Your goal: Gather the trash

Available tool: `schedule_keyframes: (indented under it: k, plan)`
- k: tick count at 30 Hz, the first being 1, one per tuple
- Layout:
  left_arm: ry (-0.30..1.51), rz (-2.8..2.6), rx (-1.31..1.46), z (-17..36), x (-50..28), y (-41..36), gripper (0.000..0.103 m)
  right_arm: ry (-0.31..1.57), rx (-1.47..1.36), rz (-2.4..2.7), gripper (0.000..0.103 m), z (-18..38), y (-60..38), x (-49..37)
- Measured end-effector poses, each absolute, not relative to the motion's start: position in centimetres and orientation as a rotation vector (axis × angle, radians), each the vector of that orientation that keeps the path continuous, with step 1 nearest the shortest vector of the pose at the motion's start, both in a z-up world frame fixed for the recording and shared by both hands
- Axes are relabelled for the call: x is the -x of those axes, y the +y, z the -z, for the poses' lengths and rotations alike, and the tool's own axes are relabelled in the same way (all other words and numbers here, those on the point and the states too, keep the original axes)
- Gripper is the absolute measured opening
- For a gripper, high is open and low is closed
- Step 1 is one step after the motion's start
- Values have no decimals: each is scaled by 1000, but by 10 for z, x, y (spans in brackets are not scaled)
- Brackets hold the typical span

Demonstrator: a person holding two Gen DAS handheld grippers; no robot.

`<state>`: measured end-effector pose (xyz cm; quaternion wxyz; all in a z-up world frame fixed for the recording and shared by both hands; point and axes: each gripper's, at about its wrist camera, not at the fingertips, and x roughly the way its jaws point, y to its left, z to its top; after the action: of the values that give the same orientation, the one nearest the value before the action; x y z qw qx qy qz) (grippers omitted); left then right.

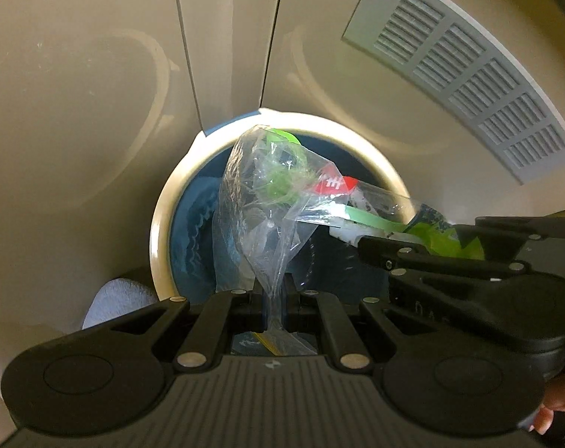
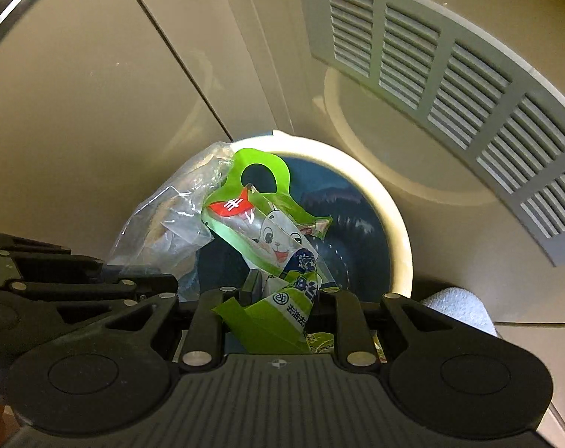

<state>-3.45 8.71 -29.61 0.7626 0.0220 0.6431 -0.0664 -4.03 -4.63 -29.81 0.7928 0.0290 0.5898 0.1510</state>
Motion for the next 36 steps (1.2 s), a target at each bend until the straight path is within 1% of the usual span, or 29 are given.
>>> schedule_keyframes:
  k: [5,7,8,9,10,12,13,14,15,16,17,18,20,24,28,29,31,33,36]
  plan:
    - [1438,121,-82,313,29,88,7,1310,-45,-307,23,311,-42,32]
    - [1448,111,-91,318,29,88,8,1325,-49,-299,25,318,-40,29]
    - [1450,106,-98,320,28,88,16,1328,-49,-295,29,325,-38,28]
    - [1452,106,-98,321,27,88,33,1327,-44,-292,32,326,-37,28]
    - [1449,100,-98,322,27,87,38,1320,-35,-283,32,327,-36,28]
    - [1442,65,-112,321,28,89,64,1310,-9,-251,34,328,-37,28]
    - [1445,45,-112,321,27,90,70,1311,-10,-239,34,331,-37,27]
    - [1446,30,-104,321,26,93,81,1314,-20,-224,38,332,-40,27]
    - [1445,24,-87,320,27,96,86,1314,-34,-210,46,333,-44,26]
    - [1447,22,-65,319,26,100,88,1313,-47,-200,50,335,-49,25]
    - [1454,22,-43,319,26,103,91,1312,-59,-196,58,336,-53,25]
    - [1463,21,-23,318,26,105,95,1311,-66,-195,60,336,-55,25]
    - [1460,22,5,314,28,108,100,1308,-71,-190,62,334,-58,27]
    - [1445,32,0,301,38,109,100,1290,-82,-194,65,323,-60,33]
    - [1384,28,0,274,56,112,101,1239,-53,-214,68,296,-59,46]
    - [1358,25,-8,269,61,111,103,1217,-34,-222,70,287,-58,51]
    - [1306,19,-28,260,71,111,103,1155,13,-230,75,271,-57,62]
    - [1280,4,-57,255,80,111,103,1090,52,-244,84,256,-54,75]
    - [1265,1,-90,249,94,109,103,1020,96,-285,86,238,-49,91]
